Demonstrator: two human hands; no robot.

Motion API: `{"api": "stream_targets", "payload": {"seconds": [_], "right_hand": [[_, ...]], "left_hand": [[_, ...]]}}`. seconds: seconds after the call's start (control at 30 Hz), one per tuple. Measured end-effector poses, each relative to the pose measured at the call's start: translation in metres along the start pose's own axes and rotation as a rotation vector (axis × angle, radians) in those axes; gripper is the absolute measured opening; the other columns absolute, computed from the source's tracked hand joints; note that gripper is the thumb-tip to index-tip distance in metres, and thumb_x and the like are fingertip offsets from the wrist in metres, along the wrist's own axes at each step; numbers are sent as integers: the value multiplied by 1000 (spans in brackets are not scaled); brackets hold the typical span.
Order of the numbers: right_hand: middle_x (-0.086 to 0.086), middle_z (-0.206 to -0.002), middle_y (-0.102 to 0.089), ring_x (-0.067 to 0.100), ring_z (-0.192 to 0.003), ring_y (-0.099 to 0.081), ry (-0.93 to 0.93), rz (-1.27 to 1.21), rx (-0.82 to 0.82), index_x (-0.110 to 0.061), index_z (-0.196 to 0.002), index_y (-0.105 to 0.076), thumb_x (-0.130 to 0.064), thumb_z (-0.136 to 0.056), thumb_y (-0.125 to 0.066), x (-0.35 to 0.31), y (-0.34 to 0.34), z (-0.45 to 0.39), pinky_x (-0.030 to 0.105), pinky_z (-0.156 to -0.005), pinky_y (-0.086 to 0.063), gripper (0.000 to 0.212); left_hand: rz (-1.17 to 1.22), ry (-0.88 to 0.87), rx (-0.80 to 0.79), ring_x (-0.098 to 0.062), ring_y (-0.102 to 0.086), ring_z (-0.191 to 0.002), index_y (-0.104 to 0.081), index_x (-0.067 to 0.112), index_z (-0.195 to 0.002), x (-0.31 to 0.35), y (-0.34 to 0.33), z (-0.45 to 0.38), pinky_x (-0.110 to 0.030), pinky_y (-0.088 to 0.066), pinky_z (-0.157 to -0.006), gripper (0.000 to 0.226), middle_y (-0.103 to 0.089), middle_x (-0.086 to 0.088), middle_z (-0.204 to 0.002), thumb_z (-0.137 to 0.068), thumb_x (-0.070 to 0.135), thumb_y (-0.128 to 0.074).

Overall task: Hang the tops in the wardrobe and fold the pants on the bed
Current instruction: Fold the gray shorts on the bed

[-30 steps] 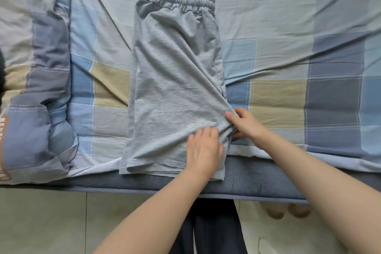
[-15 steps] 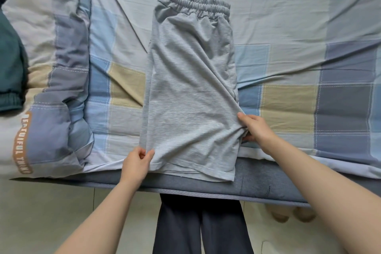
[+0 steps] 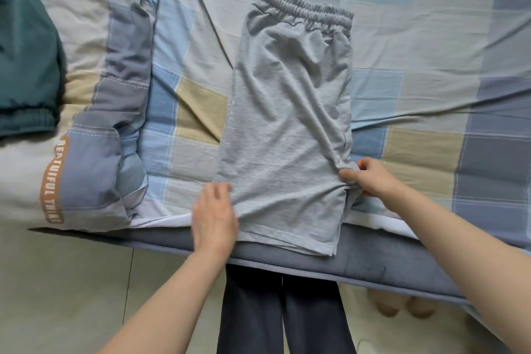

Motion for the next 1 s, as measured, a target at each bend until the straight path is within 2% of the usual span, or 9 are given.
{"api": "stream_targets", "payload": {"seconds": [0.07,0.13,0.23,0.33,0.47,0.6,0.7,0.9,1.0], "right_hand": [[2,-70,-53,16,-61,-51,21,-4,36,-16,-75,-48,-29,-88,-66,-8,-3,6,27,-53,-42,26],[3,-72,-54,18,-62,-54,23,-8,50,-14,-77,-47,-29,-90,-62,-13,-7,14,29,-53,-48,26],[9,-77,-55,25,-68,-60,30,-40,77,-9,-82,-49,-24,-90,-61,-20,-13,22,39,-61,-58,21],[10,-74,-53,28,-68,-62,99,-30,108,-11,-78,-44,-20,-87,-61,-35,-23,28,41,-60,-59,22],[12,-64,-54,36,-65,-67,168,-25,75,-13,-74,-38,-15,-86,-61,-55,-54,32,49,-61,-59,26],[16,-64,-61,29,-54,-70,132,-212,8,-14,-77,-35,-8,-91,-56,-66,-83,23,38,-51,-57,25],[18,-76,-67,20,-59,-71,155,-327,7,-9,-89,-44,-5,-94,-51,-67,-92,14,32,-55,-57,10],[8,-127,-59,24,-121,-55,1203,898,-129,-8,-122,-58,-3,-79,-54,-65,-103,60,38,-101,-46,43],[8,-139,-54,25,-130,-49,1453,1304,-21,-8,-134,-55,-14,-89,-37,-38,-94,72,46,-106,-41,49]], "left_hand": [[66,-303,-68,-36,-60,-66,-62,7,-86,54,-10,11,-40,-48,-54,24,-59,-13,-77,-66,0,-74],[7,-467,-275,-33,-64,-83,-59,11,-96,98,-38,31,-39,-49,-66,25,-62,-10,-90,-79,25,-71],[-122,-390,-613,-32,-49,-115,-40,13,-125,119,-87,51,-45,-41,-89,57,-48,-9,-125,-84,45,-65],[-97,-330,-652,-34,-41,-123,-36,12,-132,123,-101,49,-46,-39,-93,58,-39,-10,-134,-88,39,-63],[32,-361,-720,-32,-38,-127,-43,12,-135,113,-102,48,-45,-39,-100,57,-39,-10,-136,-90,45,-58],[178,-260,-806,-24,-41,-121,-61,19,-116,84,-91,50,-41,-40,-101,54,-46,-3,-120,-80,59,-62],[170,-286,-825,-23,-42,-120,-60,21,-114,66,-80,51,-40,-40,-98,42,-48,-2,-115,-82,50,-62],[-96,-822,-515,-26,-54,-104,-62,15,-98,10,-23,22,-34,-44,-81,26,-58,-3,-106,-72,15,-59],[-330,-1045,-204,-30,-65,-110,-72,14,-105,-28,9,-4,-37,-54,-89,38,-69,-7,-115,-74,11,-50]]}}
Point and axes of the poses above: each hand's wrist, its own z-axis away from the middle knuckle, its own y-axis out of the back of the hand, x = y × z, the point moved 7 cm from there along -z, towards the middle knuckle
